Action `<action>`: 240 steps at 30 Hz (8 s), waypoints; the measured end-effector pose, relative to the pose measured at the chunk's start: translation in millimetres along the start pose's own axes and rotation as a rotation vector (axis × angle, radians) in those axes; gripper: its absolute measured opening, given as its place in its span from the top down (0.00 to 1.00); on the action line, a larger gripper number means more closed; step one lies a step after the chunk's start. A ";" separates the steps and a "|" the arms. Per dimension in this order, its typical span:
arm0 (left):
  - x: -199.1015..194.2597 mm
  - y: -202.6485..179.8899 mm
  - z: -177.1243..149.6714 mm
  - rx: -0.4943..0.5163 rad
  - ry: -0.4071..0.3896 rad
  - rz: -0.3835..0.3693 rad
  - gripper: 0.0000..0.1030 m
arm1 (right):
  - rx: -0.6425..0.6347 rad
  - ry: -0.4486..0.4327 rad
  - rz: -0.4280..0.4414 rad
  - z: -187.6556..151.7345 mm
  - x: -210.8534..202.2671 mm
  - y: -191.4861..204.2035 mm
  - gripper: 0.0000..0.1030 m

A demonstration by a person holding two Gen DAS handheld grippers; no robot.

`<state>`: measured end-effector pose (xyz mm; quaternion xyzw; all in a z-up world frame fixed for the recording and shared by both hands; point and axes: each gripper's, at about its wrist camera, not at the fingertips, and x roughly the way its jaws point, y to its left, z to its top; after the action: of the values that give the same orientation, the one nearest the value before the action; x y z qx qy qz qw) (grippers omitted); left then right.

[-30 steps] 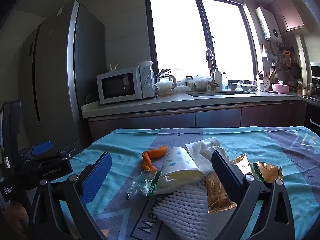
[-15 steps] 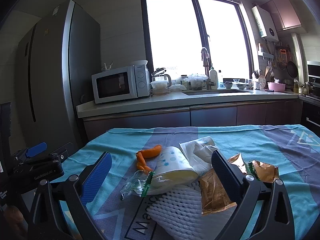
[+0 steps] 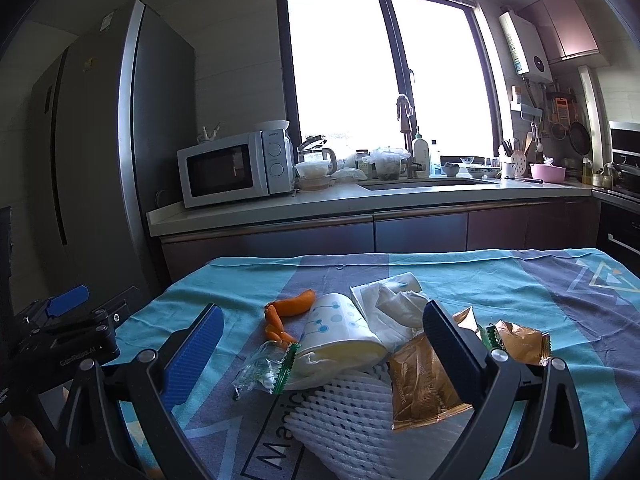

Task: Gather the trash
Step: 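Move both grippers toward the pile of trash on the cloth, then grasp the clear plastic wrapper with the left gripper while the right grasps the gold foil bag, then carry the wrapper and foil bag in both grippers over the teal bin, then open both grippers to drop the wrapper and foil bag into the bin, then withdraw both grippers from the bin back to the table, then grasp white tissues beside the paper cup with both grippers, then carry the tissues in both grippers over the teal bin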

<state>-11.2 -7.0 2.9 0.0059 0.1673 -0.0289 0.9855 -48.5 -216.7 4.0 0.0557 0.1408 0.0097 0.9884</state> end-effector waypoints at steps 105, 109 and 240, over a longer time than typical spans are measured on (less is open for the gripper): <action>128.0 305.5 -37.5 -0.187 0.424 0.228 0.80 | -0.074 0.649 0.915 -1.6 209.9 320.9 0.93; 149.7 317.1 -45.5 -0.209 0.463 0.234 0.80 | -0.081 0.724 0.889 -14.2 225.2 337.5 0.93; 96.5 -79.9 -3.1 0.117 0.473 -0.682 0.96 | 0.070 0.289 0.211 27.4 61.7 -75.8 0.93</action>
<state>74.0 -92.1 -32.0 0.0124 0.3794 -0.3608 0.8519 18.7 -292.8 4.5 0.1028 0.2752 0.1163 0.9488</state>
